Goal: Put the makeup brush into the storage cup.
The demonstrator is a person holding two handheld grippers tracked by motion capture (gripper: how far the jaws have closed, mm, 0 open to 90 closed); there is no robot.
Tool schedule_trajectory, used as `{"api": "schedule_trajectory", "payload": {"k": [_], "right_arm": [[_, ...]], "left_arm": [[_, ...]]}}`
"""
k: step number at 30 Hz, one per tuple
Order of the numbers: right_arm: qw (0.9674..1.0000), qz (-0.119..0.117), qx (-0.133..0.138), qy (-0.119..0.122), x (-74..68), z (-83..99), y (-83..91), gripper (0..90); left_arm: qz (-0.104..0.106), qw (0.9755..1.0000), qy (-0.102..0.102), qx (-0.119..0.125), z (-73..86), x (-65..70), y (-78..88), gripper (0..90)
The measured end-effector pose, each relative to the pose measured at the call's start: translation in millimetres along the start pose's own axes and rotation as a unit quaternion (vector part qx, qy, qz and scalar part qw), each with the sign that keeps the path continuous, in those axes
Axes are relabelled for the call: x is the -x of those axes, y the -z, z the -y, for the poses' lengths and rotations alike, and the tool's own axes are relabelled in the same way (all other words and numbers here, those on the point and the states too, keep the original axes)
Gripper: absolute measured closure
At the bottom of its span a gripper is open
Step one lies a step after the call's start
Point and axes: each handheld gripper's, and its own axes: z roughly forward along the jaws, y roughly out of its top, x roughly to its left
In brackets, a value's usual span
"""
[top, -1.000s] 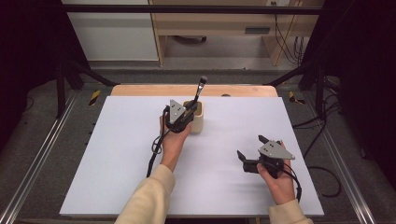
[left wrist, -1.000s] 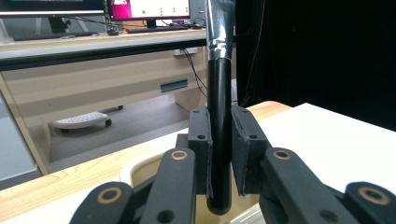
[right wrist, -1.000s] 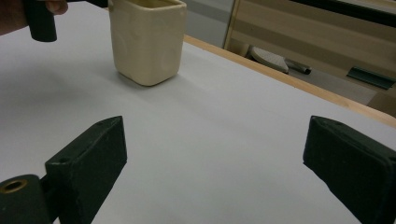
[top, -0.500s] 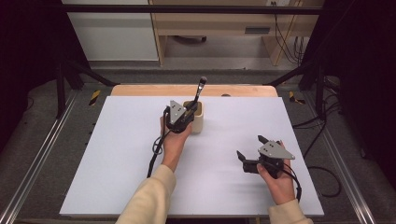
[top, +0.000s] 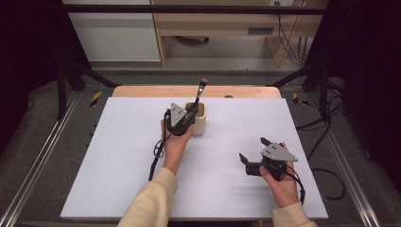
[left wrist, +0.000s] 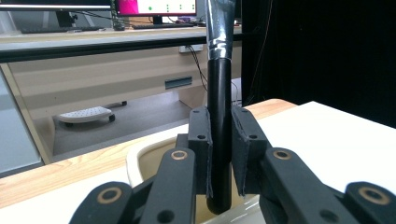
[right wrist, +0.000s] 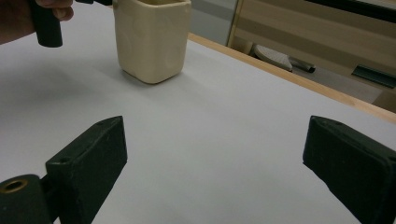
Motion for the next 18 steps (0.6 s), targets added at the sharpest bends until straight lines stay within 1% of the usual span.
{"api": "schedule_trajectory", "payload": {"k": [3, 10, 18], "right_arm": [[1.0000, -0.002, 0.002, 0.000, 0.0, -0.1, 0.0, 6.6], [1.0000, -0.003, 0.001, 0.001, -0.9, -0.2, -0.3, 6.6], [1.0000, -0.004, -0.001, 0.000, -1.3, 0.1, -0.6, 6.5]], "left_arm": [[0.000, 1.0000, 0.002, 0.000, 0.7, -0.3, 0.3, 78.7], [-0.002, 1.0000, -0.001, -0.002, 1.7, -0.9, 1.0, 78.7], [-0.005, 0.9999, 0.000, -0.009, 4.3, -1.6, 3.2, 78.6]]}}
